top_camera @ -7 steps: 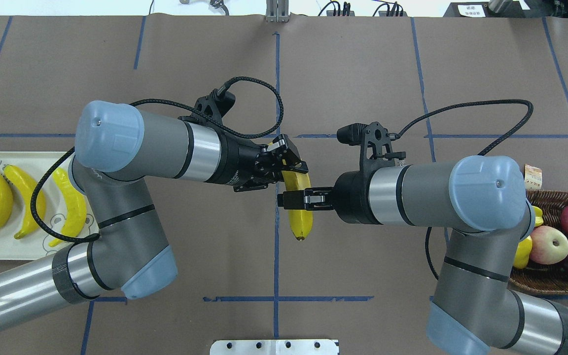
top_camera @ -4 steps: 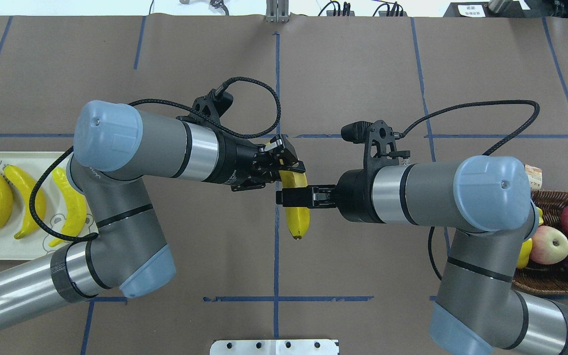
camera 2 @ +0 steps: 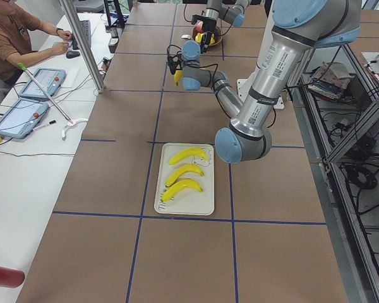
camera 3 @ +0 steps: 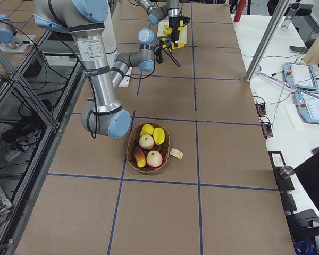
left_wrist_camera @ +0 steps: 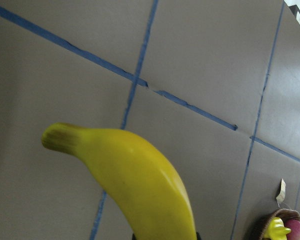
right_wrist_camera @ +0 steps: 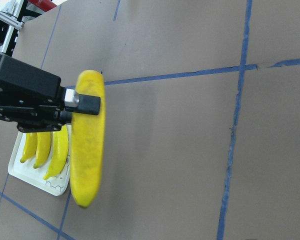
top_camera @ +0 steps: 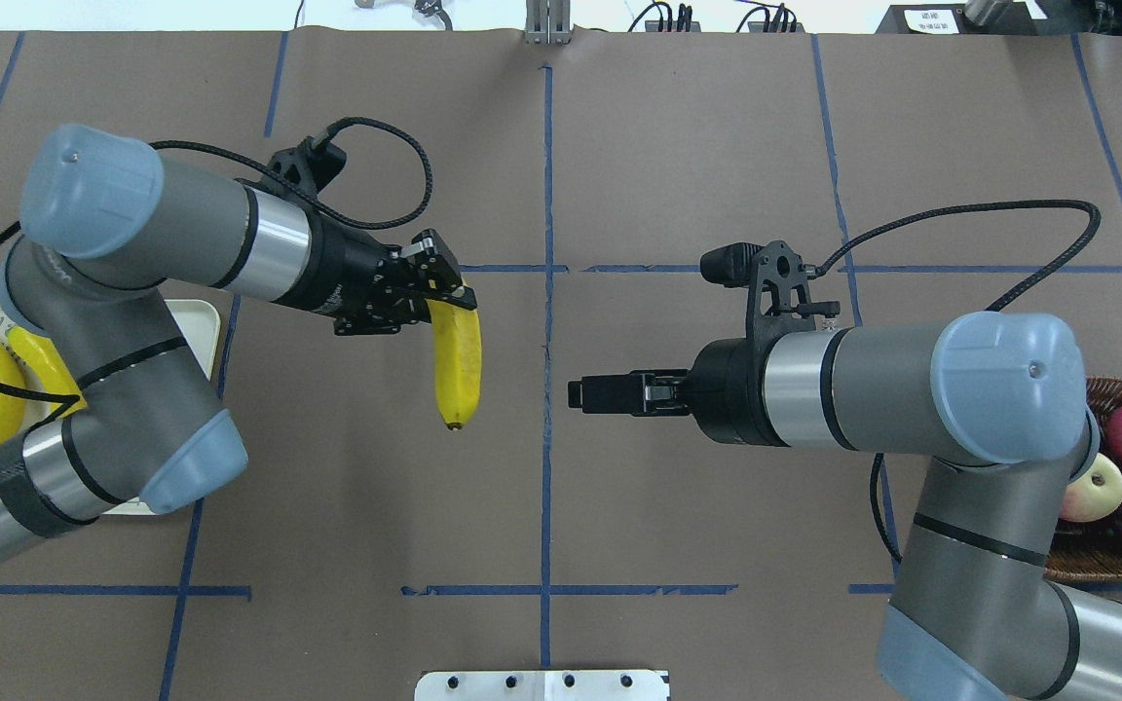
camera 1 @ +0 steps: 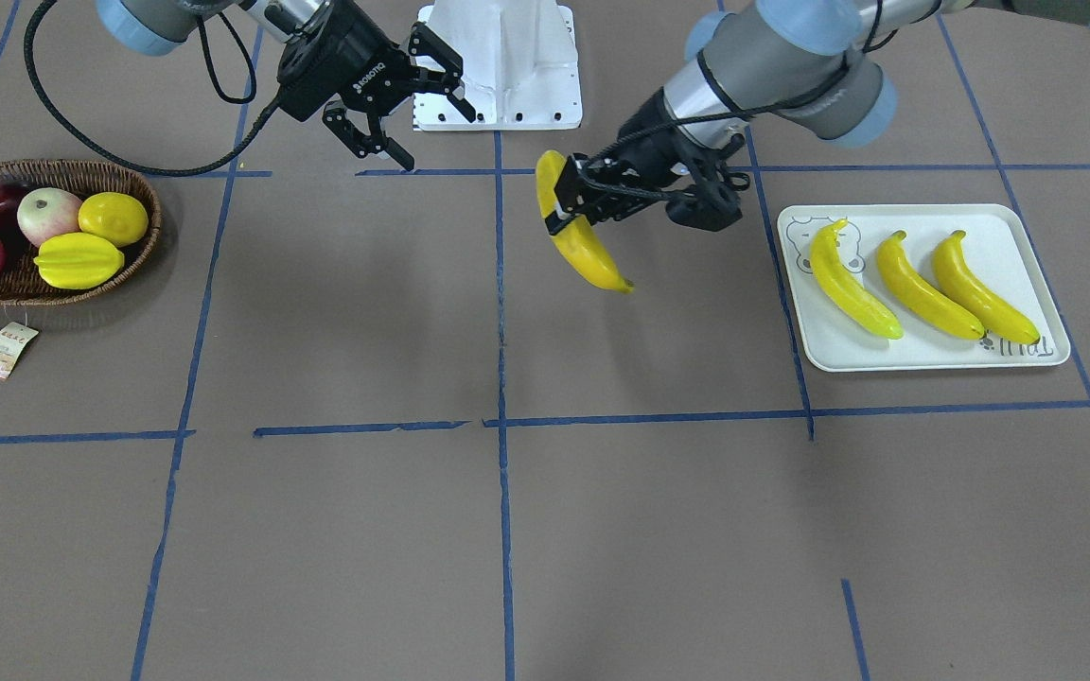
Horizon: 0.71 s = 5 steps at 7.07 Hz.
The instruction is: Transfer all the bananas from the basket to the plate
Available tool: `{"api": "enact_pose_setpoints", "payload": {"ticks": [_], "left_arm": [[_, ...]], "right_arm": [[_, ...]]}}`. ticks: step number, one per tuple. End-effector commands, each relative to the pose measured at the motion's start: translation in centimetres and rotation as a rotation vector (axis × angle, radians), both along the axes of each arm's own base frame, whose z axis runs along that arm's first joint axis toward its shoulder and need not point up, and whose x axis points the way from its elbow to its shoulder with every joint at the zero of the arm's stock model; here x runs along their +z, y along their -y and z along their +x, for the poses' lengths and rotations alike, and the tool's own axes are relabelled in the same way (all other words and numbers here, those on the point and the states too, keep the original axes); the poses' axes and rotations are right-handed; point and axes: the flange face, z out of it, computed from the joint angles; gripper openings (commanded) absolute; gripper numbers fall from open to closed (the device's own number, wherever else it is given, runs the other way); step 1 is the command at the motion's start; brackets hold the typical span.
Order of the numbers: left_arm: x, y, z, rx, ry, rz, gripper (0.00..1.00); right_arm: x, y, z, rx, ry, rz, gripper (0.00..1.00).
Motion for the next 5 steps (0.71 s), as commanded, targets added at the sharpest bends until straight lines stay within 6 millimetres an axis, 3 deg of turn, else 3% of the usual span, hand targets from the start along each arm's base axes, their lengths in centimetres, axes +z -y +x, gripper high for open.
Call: {"api": "enact_pose_setpoints", "payload": {"ticks": [1,2,3,4,5], "left_arm": [[11.1,0.1,-5.8,0.006,0.168,0.084,0.0],[16.6,-0.8,-9.0,0.016,0.254,0.125,0.0],[20.6,-1.4,-11.6,0.018,0.318,0.14,0.0],[23.9,-2.4,-13.2,0.032,0.371,0.148,0.0],[25.2,-2.8,-14.1,0.034,0.393,0.148,0.0]], "right_arm": [[1.0,-0.1,0.2,0.005,-0.019,-0.009,1.0],[1.1,0.0,0.2,0.007,-0.02,-0.009,1.0],[1.2,0.0,0.1,0.007,-0.022,-0.01,1.0],[1.2,0.0,0.1,0.007,-0.024,-0.011,1.0],[1.3,0.1,0.0,0.007,-0.026,-0.012,1.0]]}}
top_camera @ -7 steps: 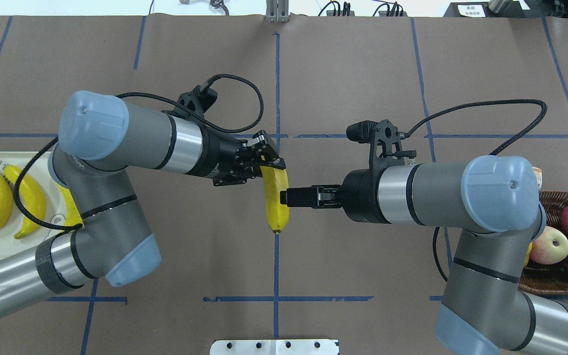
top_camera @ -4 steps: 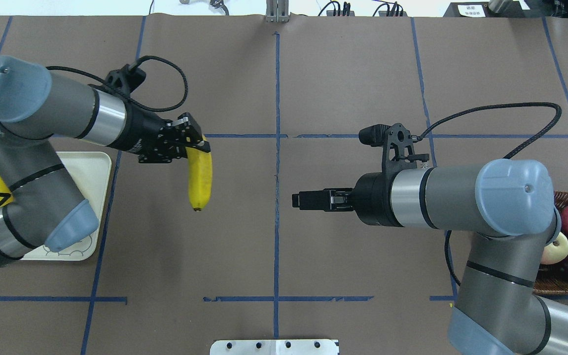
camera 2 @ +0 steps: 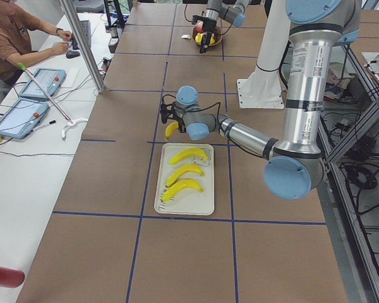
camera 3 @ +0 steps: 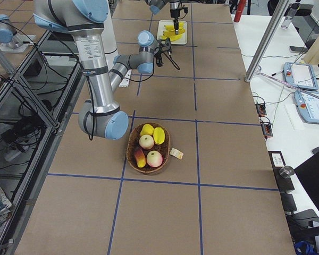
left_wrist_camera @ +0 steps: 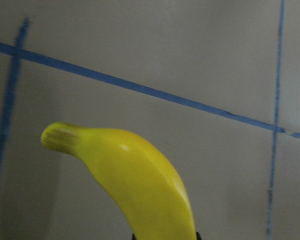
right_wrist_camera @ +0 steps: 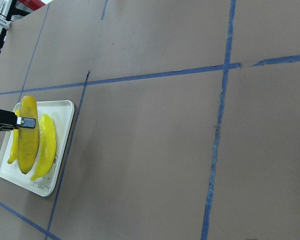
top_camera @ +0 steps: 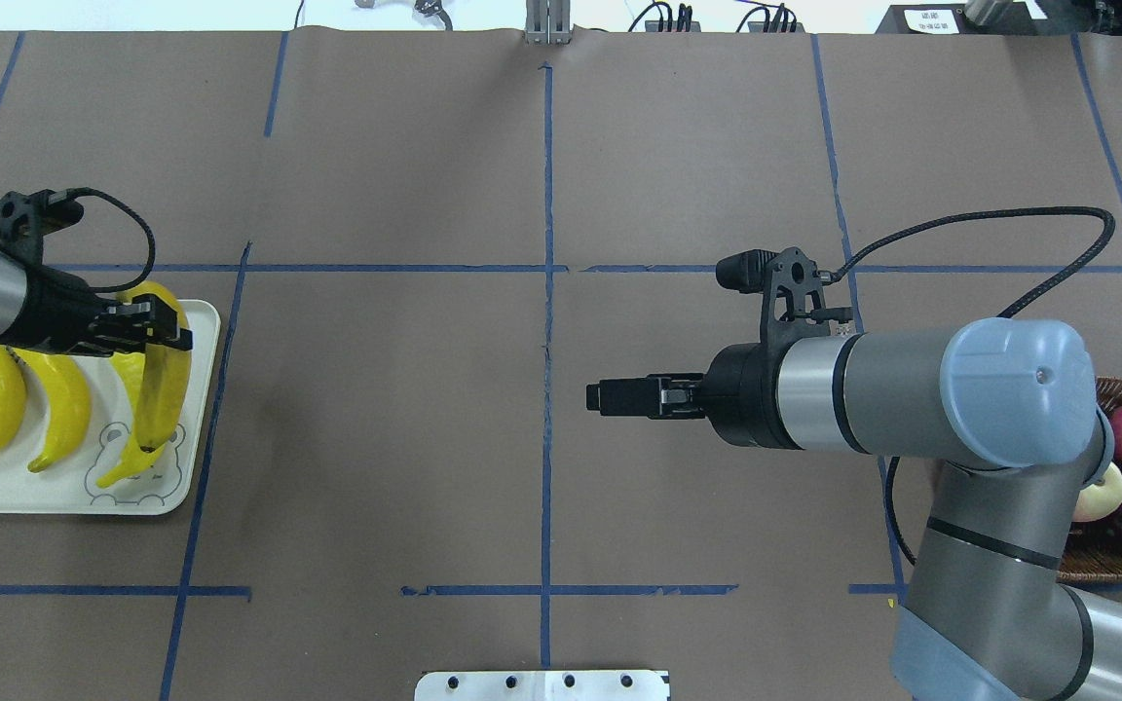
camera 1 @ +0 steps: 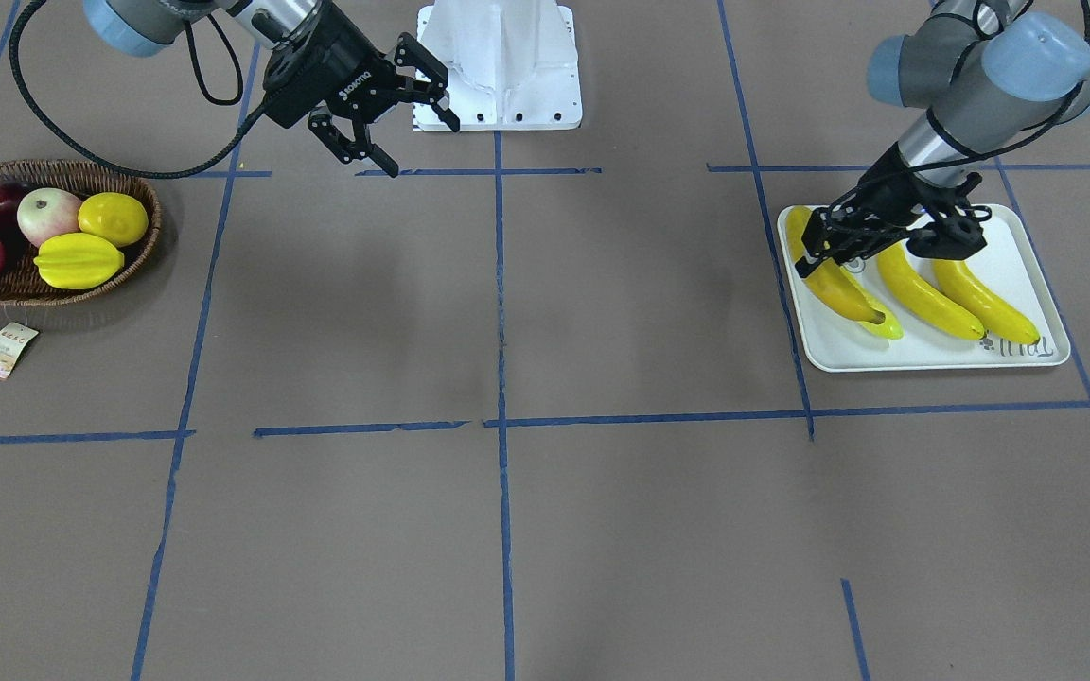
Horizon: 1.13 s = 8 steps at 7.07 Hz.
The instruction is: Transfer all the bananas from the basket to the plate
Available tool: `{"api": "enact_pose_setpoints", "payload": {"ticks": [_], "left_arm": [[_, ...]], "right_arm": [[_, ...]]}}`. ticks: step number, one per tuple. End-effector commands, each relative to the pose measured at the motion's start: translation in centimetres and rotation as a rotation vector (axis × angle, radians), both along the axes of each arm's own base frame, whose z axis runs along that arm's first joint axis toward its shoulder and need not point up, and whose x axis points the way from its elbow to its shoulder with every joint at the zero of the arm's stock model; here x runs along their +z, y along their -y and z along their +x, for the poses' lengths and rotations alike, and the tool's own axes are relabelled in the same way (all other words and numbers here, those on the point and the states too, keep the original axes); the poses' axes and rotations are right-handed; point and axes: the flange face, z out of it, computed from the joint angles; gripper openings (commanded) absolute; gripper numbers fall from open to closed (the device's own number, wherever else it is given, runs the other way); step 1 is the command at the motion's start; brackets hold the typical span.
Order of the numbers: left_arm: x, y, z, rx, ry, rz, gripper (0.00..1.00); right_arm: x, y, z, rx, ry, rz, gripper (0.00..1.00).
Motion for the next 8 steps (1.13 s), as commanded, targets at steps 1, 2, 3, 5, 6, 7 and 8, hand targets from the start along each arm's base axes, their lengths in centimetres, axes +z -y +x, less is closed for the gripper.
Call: {"api": "enact_pose_setpoints", "payload": {"ticks": [1,2,3,5,6,7,8], "left_arm": [[3.1,-1.0,-1.8,0.007,0.05,-0.004,0.0],[4.1,-1.0,-1.8,0.0,0.067,-0.014,0.0],[5.1,-0.8,-1.7,-0.03,0.099,-0.01,0.0],[6.7,-0.6,-1.6,-0.034,0.125,-0.031,0.0],[7.1,-0.9,-1.8,-0.033,0.13,-0.036,0.02],[7.6,-1.2,-1.8,-0.028,0.136,-0.043,0.18],[7.8,-1.3,-1.8,-0.026,0.139,-0.045,0.73]], "right_arm": [[0.1,0.0,-0.1,0.0,-0.003,-0.001,1.0],[0.3,0.1,-0.2,0.002,-0.007,-0.003,1.0],[0.3,0.1,-0.2,0.002,-0.007,-0.003,1.0],[0.3,0.1,-0.1,0.002,-0.006,-0.003,1.0],[0.3,0.1,-0.1,0.003,-0.007,-0.003,1.0],[0.7,0.1,-0.1,0.003,-0.013,-0.006,1.0],[0.8,0.1,-0.1,0.003,-0.014,-0.006,1.0]]}}
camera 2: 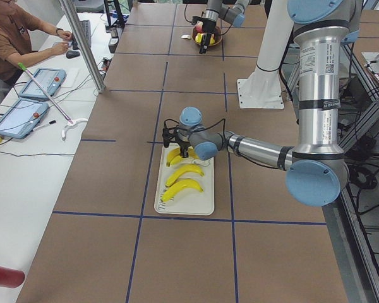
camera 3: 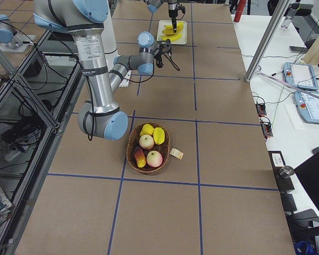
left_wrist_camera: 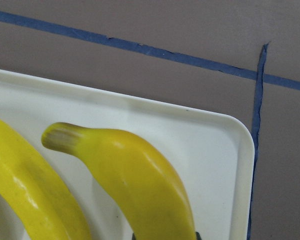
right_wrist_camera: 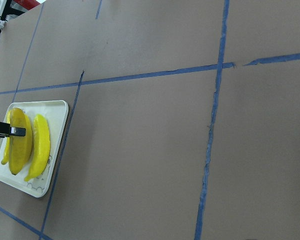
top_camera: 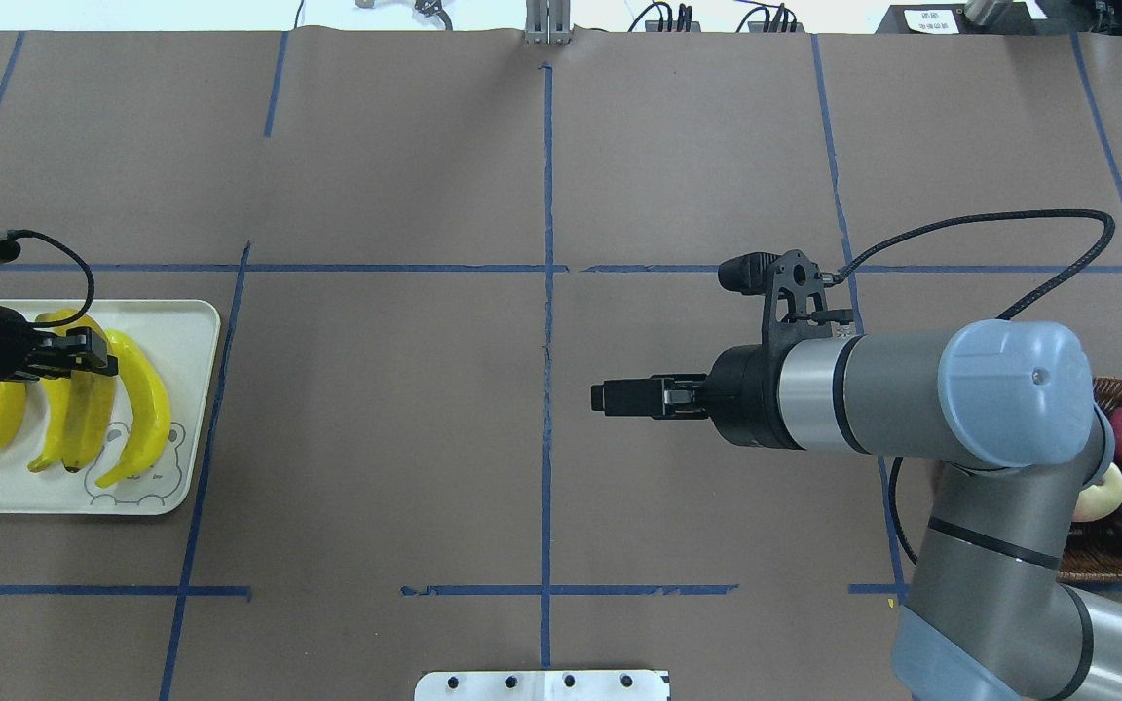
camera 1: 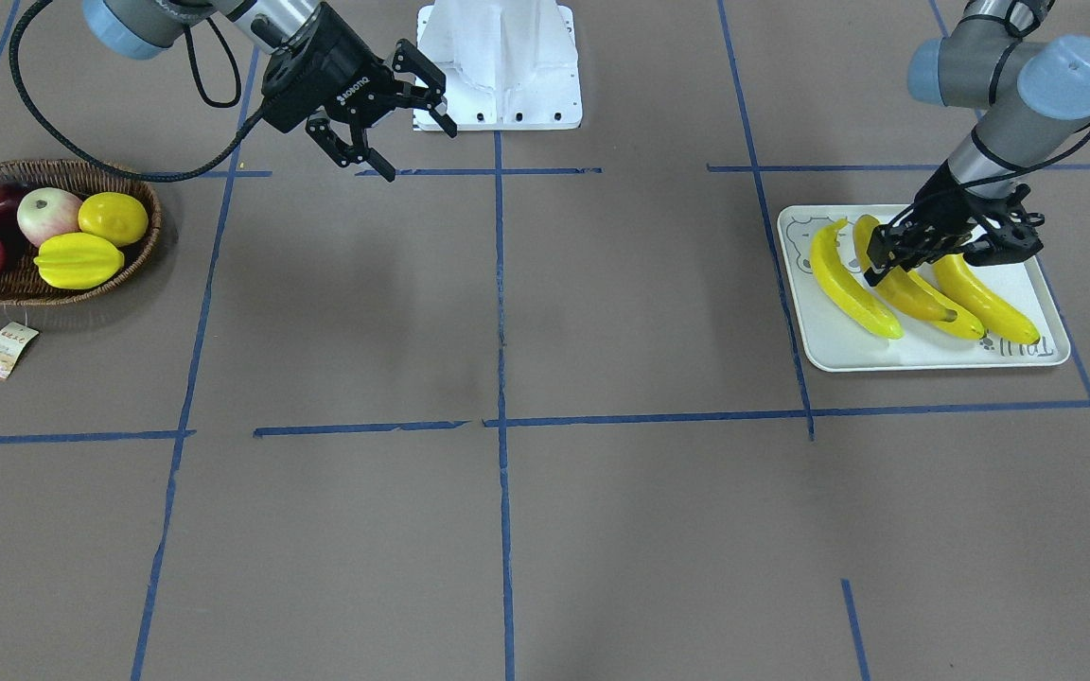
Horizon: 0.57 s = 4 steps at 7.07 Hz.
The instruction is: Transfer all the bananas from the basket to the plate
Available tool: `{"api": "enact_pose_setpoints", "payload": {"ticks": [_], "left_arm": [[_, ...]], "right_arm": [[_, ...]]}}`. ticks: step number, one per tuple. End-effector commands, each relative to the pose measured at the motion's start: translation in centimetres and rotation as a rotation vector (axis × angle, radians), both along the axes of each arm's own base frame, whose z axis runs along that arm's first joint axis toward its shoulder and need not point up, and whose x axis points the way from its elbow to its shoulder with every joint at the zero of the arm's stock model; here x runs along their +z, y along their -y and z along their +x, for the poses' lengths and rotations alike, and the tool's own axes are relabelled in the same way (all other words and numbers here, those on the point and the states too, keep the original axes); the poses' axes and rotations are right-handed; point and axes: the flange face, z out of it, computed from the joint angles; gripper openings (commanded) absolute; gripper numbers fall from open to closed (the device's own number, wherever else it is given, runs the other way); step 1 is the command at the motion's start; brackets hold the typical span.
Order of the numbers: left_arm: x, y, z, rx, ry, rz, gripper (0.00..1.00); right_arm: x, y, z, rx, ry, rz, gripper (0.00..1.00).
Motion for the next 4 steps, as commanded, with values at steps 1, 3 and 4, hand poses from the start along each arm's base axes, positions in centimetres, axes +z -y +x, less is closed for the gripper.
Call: {"api": "enact_pose_setpoints", "payload": {"ticks": [1,3,4], "left_arm": [[0.2,-0.2,0.0,0.002,0.002,0.0,0.99],[-0.7,-0.3,-0.2,0.013,-0.011,0.019,0.99],[-1.1,-0.1,-0.7,0.028,-0.015,0.046,0.99]], "right_arm": [[0.2,0.0,0.0,-0.001,-0.003,-0.002,1.0],[0.8,0.4,0.9,0.006,-0.012,-0.006,1.0],[2.1,1.9,2.6,0.028,-0.034,-0.023,1.0]]}}
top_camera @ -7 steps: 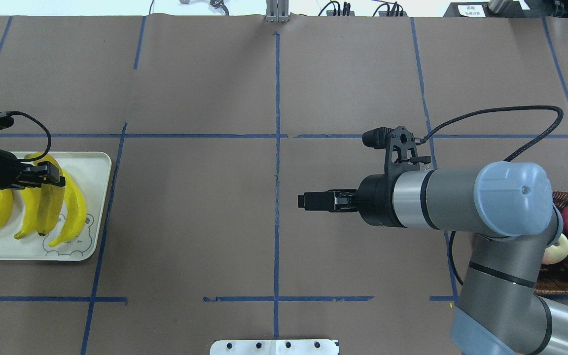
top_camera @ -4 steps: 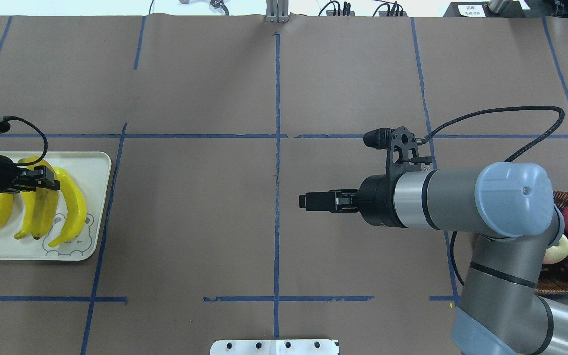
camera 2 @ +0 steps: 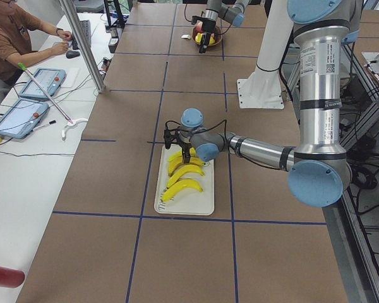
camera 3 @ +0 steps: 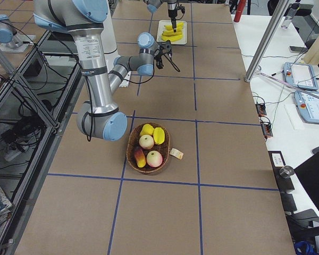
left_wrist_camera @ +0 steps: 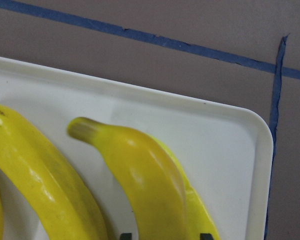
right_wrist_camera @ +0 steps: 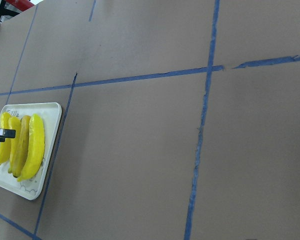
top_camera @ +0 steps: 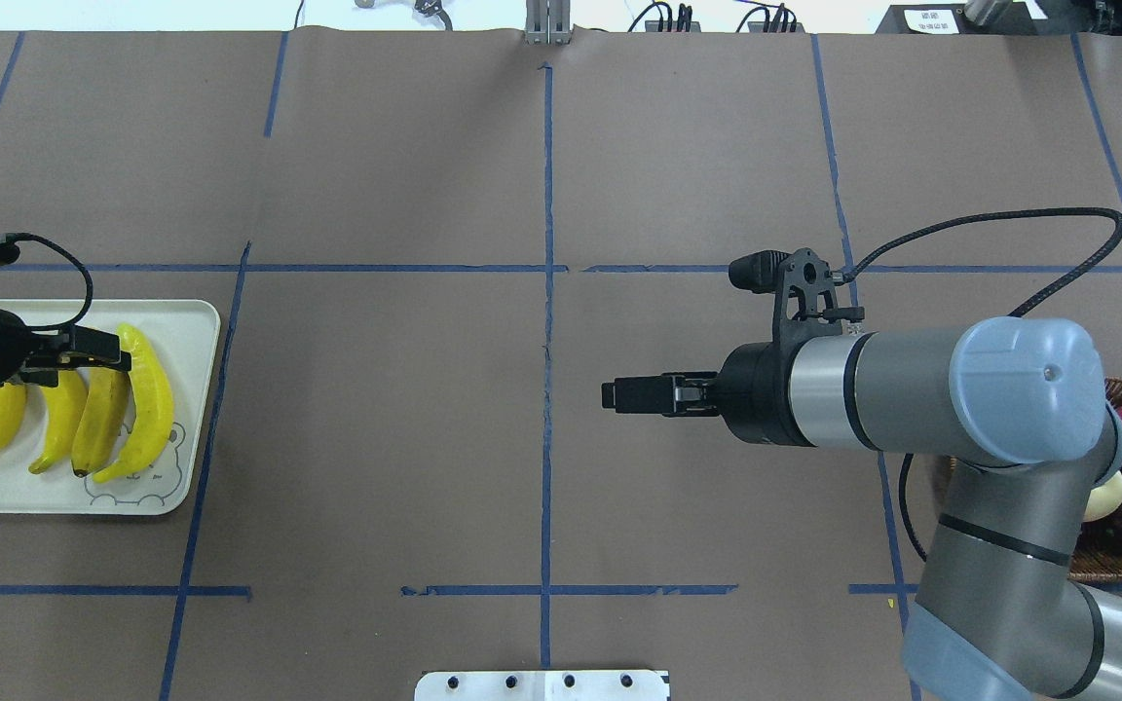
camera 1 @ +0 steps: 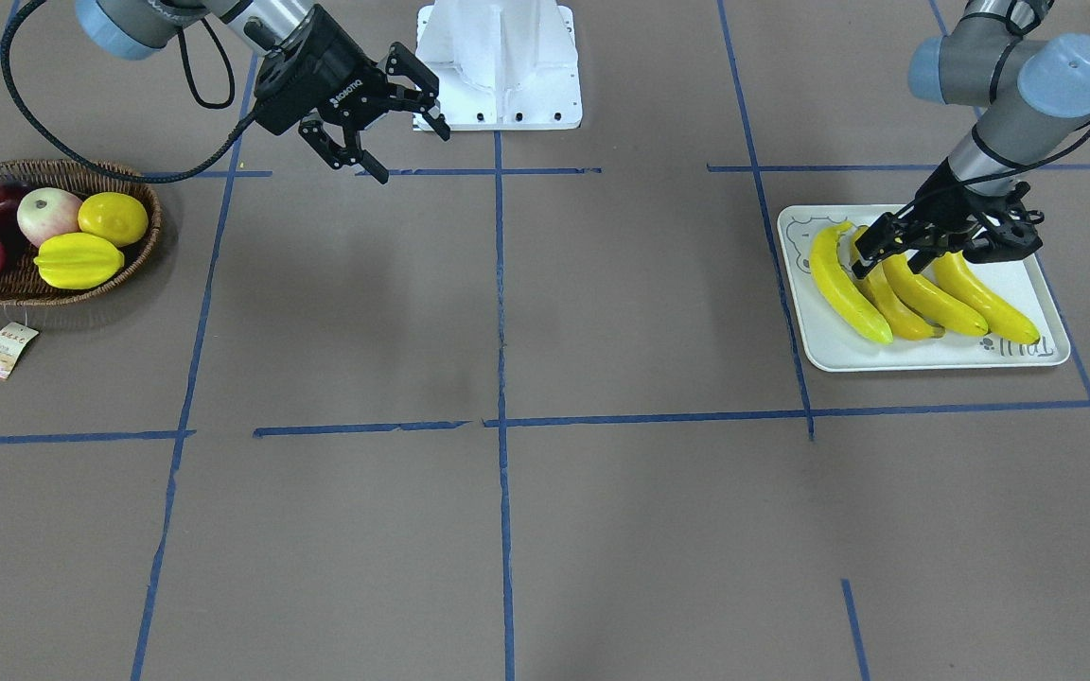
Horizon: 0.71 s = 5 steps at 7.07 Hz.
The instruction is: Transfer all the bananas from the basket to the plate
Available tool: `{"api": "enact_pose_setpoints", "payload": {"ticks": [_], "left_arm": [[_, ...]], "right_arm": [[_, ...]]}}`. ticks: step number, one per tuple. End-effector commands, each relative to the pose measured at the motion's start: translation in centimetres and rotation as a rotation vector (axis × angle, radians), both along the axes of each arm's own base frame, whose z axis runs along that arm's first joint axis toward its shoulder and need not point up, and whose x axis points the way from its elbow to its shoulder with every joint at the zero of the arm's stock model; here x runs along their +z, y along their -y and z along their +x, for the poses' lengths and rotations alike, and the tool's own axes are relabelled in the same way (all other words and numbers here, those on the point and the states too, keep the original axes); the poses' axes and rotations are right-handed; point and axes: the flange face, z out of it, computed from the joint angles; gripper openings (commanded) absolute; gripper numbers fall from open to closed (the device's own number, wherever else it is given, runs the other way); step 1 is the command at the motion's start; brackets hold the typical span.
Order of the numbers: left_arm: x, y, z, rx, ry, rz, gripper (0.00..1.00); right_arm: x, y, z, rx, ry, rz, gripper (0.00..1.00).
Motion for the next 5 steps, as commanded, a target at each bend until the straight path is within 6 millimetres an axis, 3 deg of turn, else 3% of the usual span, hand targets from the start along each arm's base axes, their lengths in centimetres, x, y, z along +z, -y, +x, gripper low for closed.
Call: {"api": "enact_pose_setpoints", "payload": {"ticks": [1,2,3,4,5], "left_arm": [[-1.0,0.4,-1.7,0.032,-0.029,0.026,0.99],[-1.0,2.0,-5.8,0.049,-0.031,0.101,0.99],[0.1,3.8,-10.6,0.071,0.037,0.153,0.99],[1.3,4.9,-14.0,0.1,0.109,0.186,0.99],[2.6,5.7,-17.7,0.148,0.18,0.21,0.99]], "right_arm": [[3.7,4.2,5.4,0.044,-0.077,-0.06,1.0],[5.1,7.6,9.4,0.041,-0.171,-0.084,1.0],[7.8,9.3,12.5,0.027,-0.318,-0.038,1.0],[10.6,10.0,14.2,-0.005,-0.424,0.014,1.0],[13.8,10.9,17.4,-0.024,-0.509,0.074,1.0]]}}
